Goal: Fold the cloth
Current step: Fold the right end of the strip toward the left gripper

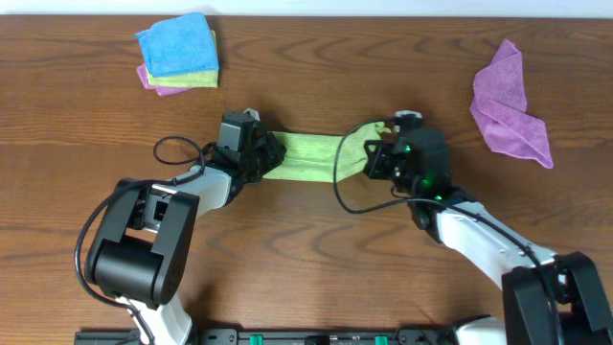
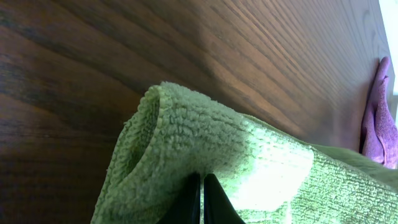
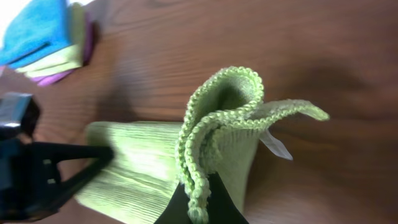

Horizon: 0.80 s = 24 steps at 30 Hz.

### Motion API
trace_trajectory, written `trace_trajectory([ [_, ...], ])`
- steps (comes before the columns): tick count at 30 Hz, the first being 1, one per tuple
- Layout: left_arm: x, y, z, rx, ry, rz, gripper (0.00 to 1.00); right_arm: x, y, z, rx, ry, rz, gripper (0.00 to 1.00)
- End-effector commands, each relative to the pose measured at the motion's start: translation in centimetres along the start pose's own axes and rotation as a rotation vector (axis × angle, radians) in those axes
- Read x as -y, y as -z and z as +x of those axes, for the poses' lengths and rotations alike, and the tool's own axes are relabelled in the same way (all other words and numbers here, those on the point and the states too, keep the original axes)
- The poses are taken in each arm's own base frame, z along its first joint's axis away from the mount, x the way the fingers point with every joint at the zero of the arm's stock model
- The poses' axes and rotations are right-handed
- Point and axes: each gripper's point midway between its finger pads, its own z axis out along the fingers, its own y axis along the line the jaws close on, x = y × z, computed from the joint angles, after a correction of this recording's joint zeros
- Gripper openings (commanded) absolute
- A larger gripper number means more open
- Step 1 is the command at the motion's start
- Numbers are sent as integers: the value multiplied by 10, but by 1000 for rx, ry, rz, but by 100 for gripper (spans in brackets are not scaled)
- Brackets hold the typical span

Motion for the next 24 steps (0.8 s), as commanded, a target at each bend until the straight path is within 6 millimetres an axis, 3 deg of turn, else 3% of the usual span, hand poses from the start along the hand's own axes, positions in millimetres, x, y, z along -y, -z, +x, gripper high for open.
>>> trace_trajectory([
  [1, 3, -4, 0, -12, -5, 9, 6, -28, 0, -14, 29, 92, -26, 1],
  [7, 6, -4, 0, -19, -11, 22, 6, -59, -1, -20, 22, 179, -32, 1],
  [10, 20, -3, 1, -51, -71, 74, 6, -70, -1, -22, 27, 195, -39, 1],
  [17, 29, 5, -10, -69, -121, 74, 6, -79, -1, -18, 10, 226, -42, 1],
  [24, 35, 29, -34, -36, -193, 10, 5, -93, -1, -21, 24, 252, -44, 1],
])
